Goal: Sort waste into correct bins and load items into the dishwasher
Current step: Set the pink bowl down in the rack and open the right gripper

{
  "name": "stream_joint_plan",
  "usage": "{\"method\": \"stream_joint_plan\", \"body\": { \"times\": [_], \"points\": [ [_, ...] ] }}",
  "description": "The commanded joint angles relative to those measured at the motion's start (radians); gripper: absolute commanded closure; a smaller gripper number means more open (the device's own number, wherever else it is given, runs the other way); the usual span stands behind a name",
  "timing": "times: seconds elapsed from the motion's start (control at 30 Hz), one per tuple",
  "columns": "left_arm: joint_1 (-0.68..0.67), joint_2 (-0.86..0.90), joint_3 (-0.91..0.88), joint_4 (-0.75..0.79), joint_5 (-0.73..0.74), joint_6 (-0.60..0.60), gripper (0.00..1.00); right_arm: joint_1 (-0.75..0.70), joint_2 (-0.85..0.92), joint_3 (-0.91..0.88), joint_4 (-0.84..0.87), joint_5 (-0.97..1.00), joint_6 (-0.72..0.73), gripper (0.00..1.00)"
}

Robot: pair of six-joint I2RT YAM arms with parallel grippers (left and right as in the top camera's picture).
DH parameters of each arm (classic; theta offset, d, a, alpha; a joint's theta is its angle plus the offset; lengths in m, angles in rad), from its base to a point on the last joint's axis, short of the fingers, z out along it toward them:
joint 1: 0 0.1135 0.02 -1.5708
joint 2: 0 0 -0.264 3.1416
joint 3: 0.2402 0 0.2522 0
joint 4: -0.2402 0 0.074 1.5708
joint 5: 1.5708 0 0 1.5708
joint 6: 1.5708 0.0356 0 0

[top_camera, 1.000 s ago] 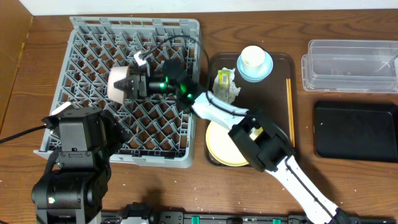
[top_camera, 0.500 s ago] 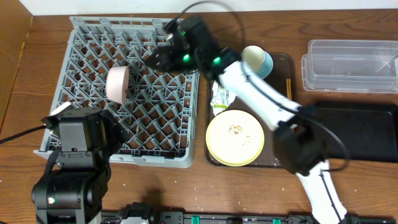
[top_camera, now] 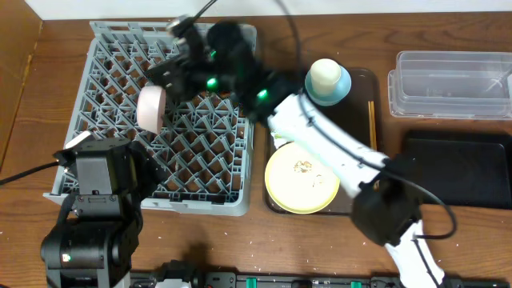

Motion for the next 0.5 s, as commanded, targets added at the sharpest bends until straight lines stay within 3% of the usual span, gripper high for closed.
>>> {"method": "stream_joint_plan", "body": {
  "times": [0.0, 0.17, 0.47],
  "points": [
    [0.003, 0.0, 0.011, -0.003, -0.009, -0.001, 0.02, 0.072, 0.109, 0.006, 0.142, 0.038, 0.016, 0.76],
    [0.003, 0.0, 0.011, -0.003, -0.009, -0.002, 0.02, 0.103, 0.238, 0.006, 0.233, 0.066, 0.069, 0.85],
    [0.003, 0.0, 0.011, -0.003, -0.009, -0.001, 0.02, 0.012, 0.197, 0.006, -0.046, 0.112, 0.013, 0.87]
  ]
}}
